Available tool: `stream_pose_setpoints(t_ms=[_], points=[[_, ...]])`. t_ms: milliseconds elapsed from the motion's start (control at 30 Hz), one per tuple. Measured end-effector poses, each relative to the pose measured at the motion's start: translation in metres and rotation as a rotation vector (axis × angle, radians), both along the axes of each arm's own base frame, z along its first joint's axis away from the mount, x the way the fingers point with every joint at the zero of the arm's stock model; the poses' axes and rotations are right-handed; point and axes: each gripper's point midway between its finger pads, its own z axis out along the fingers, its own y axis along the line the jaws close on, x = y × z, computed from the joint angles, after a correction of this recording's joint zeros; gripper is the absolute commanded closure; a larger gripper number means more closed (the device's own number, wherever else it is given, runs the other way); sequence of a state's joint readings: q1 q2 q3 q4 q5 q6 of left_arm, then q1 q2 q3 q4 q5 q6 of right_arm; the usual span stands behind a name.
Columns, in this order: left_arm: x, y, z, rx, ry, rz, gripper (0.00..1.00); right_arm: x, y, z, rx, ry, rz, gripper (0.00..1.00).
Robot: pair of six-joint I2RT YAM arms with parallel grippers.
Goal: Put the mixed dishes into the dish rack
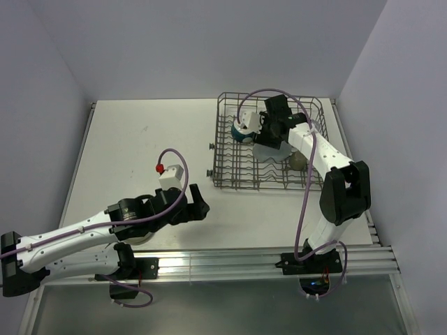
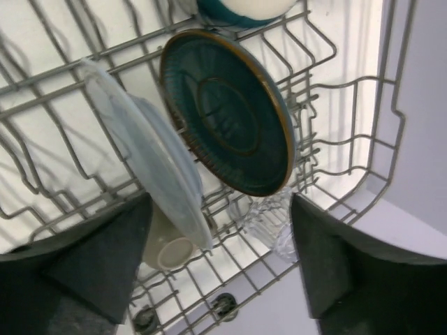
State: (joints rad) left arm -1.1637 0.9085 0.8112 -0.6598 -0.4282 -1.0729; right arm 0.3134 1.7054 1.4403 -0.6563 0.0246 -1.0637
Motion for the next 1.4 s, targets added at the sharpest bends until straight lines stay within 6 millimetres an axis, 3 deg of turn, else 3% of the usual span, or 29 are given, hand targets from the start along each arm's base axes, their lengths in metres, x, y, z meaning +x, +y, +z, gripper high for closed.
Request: stream_pose_setpoints(t_ms=[33, 200, 300, 400, 533, 667, 767, 833, 933, 967, 1067, 1133, 1233, 1400], points=[[0.000, 0.000, -0.001, 0.001, 0.002, -0.001, 0.06, 0.002, 0.001, 0.002, 0.006, -0.011, -0.005, 0.01], [0.002, 0.001, -0.004, 0.011, 0.006, 0.008, 0.04, 0.006, 0.002, 0.024, 0.044, -0.088, -0.021, 0.00], [0.008, 0.008, -0.009, 0.044, 0.010, 0.048, 0.03, 0.000, 0.003, 0.060, 0.097, -0.196, -0.059, 0.00], [0.020, 0.023, -0.016, 0.124, 0.028, 0.139, 0.03, -0.013, 0.012, 0.112, 0.196, -0.331, -0.110, 0.00], [0.041, 0.054, -0.018, 0.226, 0.055, 0.320, 0.01, -0.050, 0.050, 0.181, 0.512, -0.466, -0.209, 0.00], [0.047, 0.081, -0.008, 0.266, 0.054, 0.454, 0.01, -0.083, 0.081, 0.205, 0.890, -0.352, -0.362, 0.00], [0.050, 0.100, 0.005, 0.247, 0.028, 0.556, 0.01, -0.103, 0.111, 0.194, 1.133, -0.157, -0.423, 0.00], [0.051, 0.114, 0.015, 0.217, 0.007, 0.620, 0.02, -0.131, 0.137, 0.161, 1.259, 0.011, -0.423, 0.00], [0.047, 0.133, 0.034, 0.132, -0.036, 0.685, 0.05, -0.205, 0.176, 0.087, 1.301, 0.278, -0.398, 0.00], [0.046, 0.137, 0.040, 0.105, -0.049, 0.693, 0.05, -0.226, 0.186, 0.072, 1.287, 0.340, -0.391, 0.00], [0.042, 0.150, 0.057, 0.013, -0.091, 0.725, 0.05, -0.271, 0.220, 0.064, 1.285, 0.483, -0.347, 0.00], [0.038, 0.160, 0.062, -0.011, -0.100, 0.750, 0.05, -0.278, 0.239, 0.071, 1.290, 0.526, -0.354, 0.00], [0.035, 0.165, 0.062, -0.003, -0.099, 0.757, 0.06, -0.275, 0.288, 0.076, 1.255, 0.577, -0.381, 0.00], [0.034, 0.166, 0.078, -0.032, -0.113, 0.745, 0.09, -0.261, 0.361, 0.043, 1.129, 0.600, -0.504, 0.00]])
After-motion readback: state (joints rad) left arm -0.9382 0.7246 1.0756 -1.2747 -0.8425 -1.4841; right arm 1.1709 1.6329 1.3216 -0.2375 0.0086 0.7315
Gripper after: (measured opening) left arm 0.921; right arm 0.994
